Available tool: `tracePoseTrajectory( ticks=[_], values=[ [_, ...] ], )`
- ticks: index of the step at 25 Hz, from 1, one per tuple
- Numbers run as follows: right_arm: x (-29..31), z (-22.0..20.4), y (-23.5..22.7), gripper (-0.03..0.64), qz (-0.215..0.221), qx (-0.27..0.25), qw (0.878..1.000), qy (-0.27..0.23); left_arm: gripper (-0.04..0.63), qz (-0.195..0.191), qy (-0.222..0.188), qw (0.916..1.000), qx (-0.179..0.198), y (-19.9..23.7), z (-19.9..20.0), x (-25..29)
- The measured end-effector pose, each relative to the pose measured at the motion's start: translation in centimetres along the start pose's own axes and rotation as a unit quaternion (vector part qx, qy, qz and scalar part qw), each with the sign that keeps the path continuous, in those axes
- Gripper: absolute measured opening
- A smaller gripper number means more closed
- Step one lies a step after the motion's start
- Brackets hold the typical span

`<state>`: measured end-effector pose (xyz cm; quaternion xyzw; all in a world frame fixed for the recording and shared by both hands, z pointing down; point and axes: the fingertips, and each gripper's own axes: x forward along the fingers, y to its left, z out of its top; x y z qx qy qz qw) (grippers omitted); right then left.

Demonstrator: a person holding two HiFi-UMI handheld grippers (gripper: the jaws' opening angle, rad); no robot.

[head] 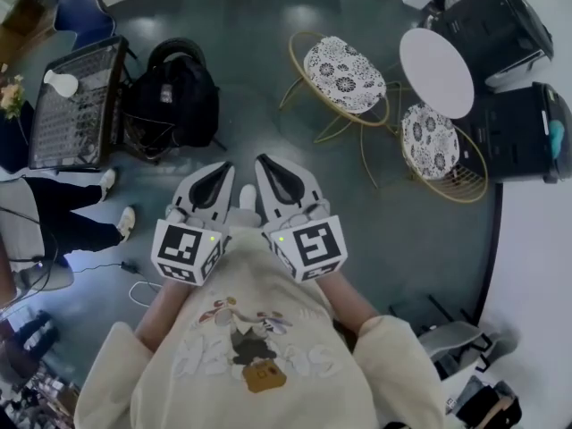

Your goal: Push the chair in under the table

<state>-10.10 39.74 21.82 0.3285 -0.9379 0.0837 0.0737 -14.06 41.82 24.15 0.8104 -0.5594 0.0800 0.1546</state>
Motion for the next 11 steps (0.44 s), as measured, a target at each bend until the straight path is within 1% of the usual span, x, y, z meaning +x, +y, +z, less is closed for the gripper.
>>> tracePoseTrajectory(
  ticks=[5,11],
  values=[
    [0.3,0.7,-0.6,0.012,-0.016,-0.002,1.0,-0.003,0.009,-0.007,0.0,0.9999,-0.01,0.1,0.2,0.5],
    [0.7,0.8,-0.8,0.012,-0.016,-0.007,1.0,0.008,0.009,-0.009,-0.005,0.9999,-0.014,0.2,1.1,0.9]
  ],
)
